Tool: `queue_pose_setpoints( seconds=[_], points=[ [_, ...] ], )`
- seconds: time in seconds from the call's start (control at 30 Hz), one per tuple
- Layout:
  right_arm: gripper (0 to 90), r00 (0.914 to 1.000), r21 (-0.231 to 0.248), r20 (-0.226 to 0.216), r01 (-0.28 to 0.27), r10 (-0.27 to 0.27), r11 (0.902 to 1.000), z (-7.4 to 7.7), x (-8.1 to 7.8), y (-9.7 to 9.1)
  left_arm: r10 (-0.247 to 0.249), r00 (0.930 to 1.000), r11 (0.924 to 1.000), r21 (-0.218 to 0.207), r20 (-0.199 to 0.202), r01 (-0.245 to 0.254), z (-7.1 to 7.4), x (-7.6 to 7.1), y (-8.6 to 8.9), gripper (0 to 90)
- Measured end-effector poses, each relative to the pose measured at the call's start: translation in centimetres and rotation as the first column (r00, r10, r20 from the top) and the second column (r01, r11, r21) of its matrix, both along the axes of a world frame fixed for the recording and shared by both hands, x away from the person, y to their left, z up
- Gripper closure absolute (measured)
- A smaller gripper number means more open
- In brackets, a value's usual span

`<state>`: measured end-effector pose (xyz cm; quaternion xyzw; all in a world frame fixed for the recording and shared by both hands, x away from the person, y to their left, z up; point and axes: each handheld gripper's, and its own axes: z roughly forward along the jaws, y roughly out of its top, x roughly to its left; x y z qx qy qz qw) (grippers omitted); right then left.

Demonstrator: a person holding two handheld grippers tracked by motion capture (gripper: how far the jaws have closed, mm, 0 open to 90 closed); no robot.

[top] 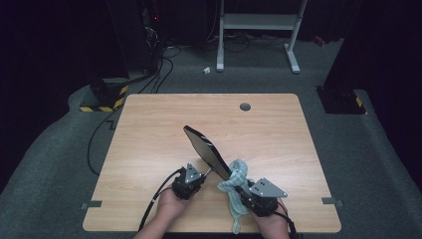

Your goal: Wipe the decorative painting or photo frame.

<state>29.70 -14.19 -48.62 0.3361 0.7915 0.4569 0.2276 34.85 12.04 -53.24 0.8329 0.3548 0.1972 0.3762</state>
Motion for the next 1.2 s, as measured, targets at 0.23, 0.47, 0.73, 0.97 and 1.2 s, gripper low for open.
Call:
queue_pose_setpoints(
  seconds=[0.23, 0.47, 0.73, 0.97, 1.2],
  points=[
    [66.7, 0.9901, -0.084, -0.14, 0.001, -0.013, 0.9965, -3.3, 2.6, 0.9, -0.002, 1.0, 1.0, 0.0, -0.001, 0.002, 0.0, 0.0, 0.0, 87.4],
    [66.4, 0.9869, -0.077, -0.161, -0.005, -0.007, 0.9971, -3.5, 3.1, 0.9, -0.002, 1.0, 1.0, 0.002, 0.002, 0.002, 0.0, 0.0, 0.0, 87.4],
    [67.0, 0.9953, -0.063, -0.097, -0.013, 0.007, 0.9979, -1.7, 1.6, -0.8, -0.005, 1.0, 1.0, -0.003, -0.004, 0.005, 0.0, 0.0, 0.0, 87.6],
    [66.8, 0.9984, -0.012, -0.049, 0.027, -0.028, 0.9996, 0.2, 1.3, -2.6, -0.006, 1.0, 1.0, -0.003, -0.003, 0.006, 0.0, 0.1, 0.0, 87.4],
    [66.3, 0.996, 0.035, -0.02, 0.088, -0.087, 0.9955, 1.5, 1.9, -4.4, -0.006, 1.0, 1.0, -0.003, -0.003, 0.006, 0.0, 0.1, 0.0, 86.6]
  ],
)
